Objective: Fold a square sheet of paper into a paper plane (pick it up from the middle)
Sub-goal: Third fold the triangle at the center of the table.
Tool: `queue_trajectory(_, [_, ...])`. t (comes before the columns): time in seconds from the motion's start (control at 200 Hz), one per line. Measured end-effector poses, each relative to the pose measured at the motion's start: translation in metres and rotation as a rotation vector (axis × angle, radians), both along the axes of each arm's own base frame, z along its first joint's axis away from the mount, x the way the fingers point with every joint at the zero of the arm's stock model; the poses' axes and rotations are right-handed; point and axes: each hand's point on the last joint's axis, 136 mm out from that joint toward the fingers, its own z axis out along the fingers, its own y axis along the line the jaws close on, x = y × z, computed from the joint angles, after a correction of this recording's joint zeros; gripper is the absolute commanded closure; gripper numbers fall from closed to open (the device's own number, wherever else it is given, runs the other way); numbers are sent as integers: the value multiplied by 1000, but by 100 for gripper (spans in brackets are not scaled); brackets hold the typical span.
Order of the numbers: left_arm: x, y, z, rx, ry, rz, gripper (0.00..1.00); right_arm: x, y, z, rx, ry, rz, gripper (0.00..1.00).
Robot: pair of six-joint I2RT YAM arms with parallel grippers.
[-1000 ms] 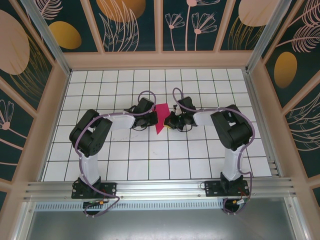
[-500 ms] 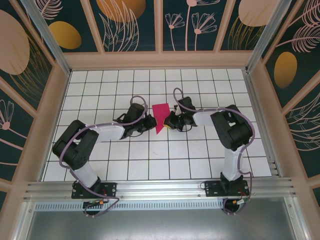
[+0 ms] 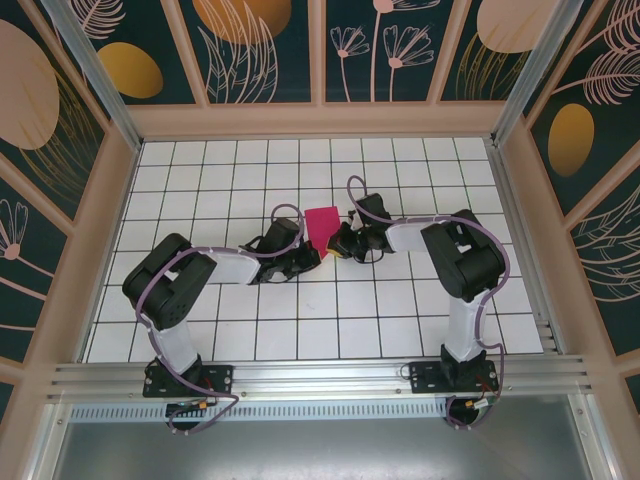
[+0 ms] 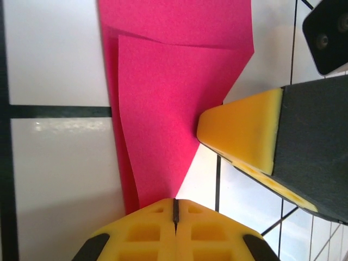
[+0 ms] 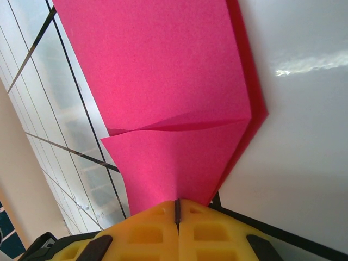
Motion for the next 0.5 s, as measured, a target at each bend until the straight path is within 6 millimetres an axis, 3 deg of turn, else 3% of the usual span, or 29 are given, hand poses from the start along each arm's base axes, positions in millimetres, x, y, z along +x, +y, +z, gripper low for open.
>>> queue_trajectory(0.495, [2, 8, -7, 44, -4, 31, 100, 1, 0, 3, 2, -20, 11, 100])
